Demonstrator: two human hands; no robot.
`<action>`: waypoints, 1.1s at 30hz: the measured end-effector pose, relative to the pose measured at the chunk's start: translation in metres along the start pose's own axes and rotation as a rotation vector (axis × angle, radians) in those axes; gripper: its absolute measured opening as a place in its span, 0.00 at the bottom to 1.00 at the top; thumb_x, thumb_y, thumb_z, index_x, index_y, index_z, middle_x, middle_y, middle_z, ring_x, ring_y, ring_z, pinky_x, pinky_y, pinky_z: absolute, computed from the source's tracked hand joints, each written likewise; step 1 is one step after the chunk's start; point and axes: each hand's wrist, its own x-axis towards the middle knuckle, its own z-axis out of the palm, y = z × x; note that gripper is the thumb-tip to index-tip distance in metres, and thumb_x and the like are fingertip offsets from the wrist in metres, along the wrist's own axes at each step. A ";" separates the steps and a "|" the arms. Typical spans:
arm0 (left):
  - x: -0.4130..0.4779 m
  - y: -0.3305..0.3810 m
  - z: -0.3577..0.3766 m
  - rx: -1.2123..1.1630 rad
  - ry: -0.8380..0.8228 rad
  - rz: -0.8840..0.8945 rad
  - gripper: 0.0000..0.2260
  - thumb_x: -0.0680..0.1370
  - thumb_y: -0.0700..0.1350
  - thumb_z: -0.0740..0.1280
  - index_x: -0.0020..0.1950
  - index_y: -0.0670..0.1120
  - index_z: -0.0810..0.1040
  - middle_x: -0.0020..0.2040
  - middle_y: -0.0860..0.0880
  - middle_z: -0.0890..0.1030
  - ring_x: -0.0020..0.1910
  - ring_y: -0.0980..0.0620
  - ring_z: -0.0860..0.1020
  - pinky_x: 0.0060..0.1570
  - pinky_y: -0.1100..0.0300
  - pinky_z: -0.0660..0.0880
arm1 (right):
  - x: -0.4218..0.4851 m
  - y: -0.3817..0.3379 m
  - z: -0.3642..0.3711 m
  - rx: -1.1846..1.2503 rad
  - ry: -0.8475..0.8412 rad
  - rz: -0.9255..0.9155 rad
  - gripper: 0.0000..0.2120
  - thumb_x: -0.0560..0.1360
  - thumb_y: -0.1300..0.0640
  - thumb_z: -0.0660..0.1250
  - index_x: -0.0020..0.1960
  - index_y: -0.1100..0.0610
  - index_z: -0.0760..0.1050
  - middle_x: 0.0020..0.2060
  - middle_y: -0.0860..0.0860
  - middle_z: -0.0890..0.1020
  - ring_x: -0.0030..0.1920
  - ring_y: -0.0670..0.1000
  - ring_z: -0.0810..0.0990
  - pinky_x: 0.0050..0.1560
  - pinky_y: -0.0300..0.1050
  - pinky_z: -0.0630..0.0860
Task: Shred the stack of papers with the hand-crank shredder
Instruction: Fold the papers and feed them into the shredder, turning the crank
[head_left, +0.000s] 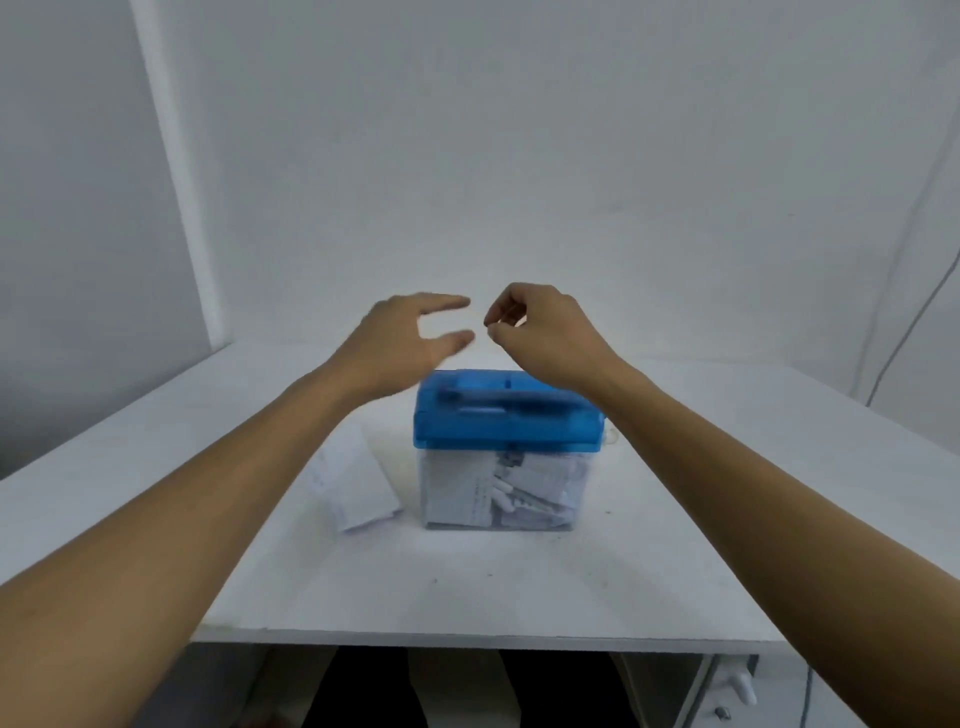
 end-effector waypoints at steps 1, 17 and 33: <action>-0.003 -0.009 -0.008 -0.080 0.081 -0.017 0.15 0.82 0.47 0.66 0.69 0.54 0.78 0.67 0.57 0.78 0.63 0.64 0.76 0.67 0.65 0.70 | 0.000 -0.007 0.005 0.022 -0.013 -0.008 0.06 0.77 0.58 0.63 0.50 0.53 0.78 0.44 0.47 0.82 0.39 0.46 0.81 0.27 0.28 0.69; -0.088 -0.149 -0.011 -0.212 0.215 -0.498 0.20 0.75 0.27 0.59 0.62 0.46 0.69 0.64 0.50 0.75 0.62 0.53 0.74 0.45 0.65 0.70 | -0.028 -0.057 0.189 -0.202 -0.439 -0.092 0.14 0.76 0.63 0.61 0.61 0.58 0.74 0.60 0.56 0.74 0.60 0.57 0.74 0.59 0.51 0.75; -0.120 -0.160 0.036 0.350 -0.008 -0.403 0.21 0.82 0.55 0.59 0.73 0.48 0.68 0.72 0.51 0.72 0.71 0.49 0.70 0.73 0.51 0.62 | -0.023 -0.025 0.217 -0.062 -0.304 0.316 0.31 0.73 0.65 0.70 0.70 0.52 0.62 0.65 0.55 0.69 0.62 0.56 0.73 0.61 0.49 0.76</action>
